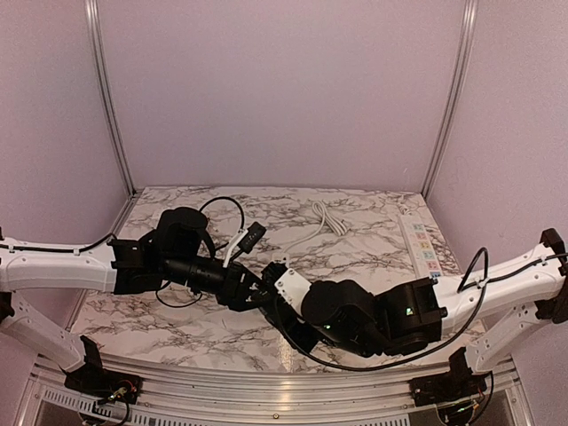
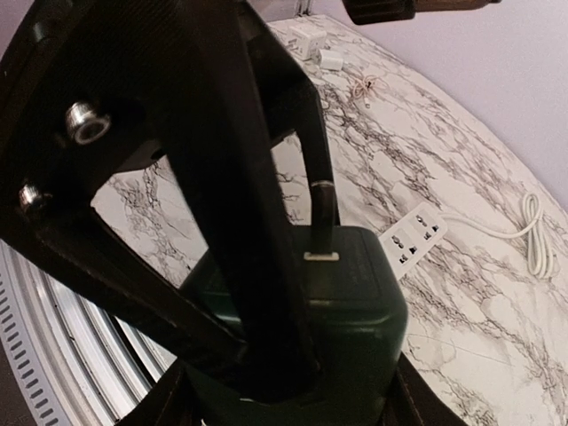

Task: Insert the plug
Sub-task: Pass from the right arm to the left

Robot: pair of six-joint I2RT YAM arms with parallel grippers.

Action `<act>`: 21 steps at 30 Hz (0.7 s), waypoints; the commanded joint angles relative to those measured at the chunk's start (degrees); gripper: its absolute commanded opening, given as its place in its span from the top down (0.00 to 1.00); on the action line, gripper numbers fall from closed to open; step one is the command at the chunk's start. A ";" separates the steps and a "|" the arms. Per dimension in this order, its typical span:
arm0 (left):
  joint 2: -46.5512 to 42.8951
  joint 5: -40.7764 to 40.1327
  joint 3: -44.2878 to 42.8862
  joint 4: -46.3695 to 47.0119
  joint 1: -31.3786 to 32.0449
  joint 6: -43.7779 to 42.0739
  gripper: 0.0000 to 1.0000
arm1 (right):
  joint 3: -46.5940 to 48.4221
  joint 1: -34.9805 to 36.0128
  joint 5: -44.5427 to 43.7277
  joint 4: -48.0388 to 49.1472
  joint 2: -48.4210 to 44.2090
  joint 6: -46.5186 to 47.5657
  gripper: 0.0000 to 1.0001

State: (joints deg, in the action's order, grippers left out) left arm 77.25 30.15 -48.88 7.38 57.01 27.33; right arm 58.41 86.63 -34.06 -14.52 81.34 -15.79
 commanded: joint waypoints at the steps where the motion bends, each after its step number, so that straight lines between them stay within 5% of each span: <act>1: 1.00 1.46 -0.77 0.80 0.15 0.06 0.36 | 3.17 0.42 -1.87 0.66 0.13 0.45 0.87; 7: 0.46 2.65 0.42 2.29 0.12 0.66 0.71 | 4.09 0.40 -2.36 0.07 -0.07 0.74 0.82; 9: -0.19 2.89 0.72 2.91 0.12 0.73 0.77 | 4.52 0.43 -2.68 -0.31 -0.33 0.19 0.63; 14: -2.31 1.17 1.84 3.55 0.03 -0.27 0.86 | 4.64 0.47 -3.12 -0.78 -2.50 -1.59 0.42; 17: -3.20 0.72 2.22 4.14 0.03 -0.68 0.92 | 4.27 0.43 -3.61 -0.94 -3.95 -2.65 0.18; 21: -5.09 -1.13 2.84 4.62 0.04 -1.20 0.97 | 4.56 0.47 -3.72 -1.83 -5.71 -4.62 0.07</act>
State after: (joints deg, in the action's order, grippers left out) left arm 75.31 30.30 -46.76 9.78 57.25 28.27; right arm 60.20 86.83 -36.67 -16.78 78.61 -17.47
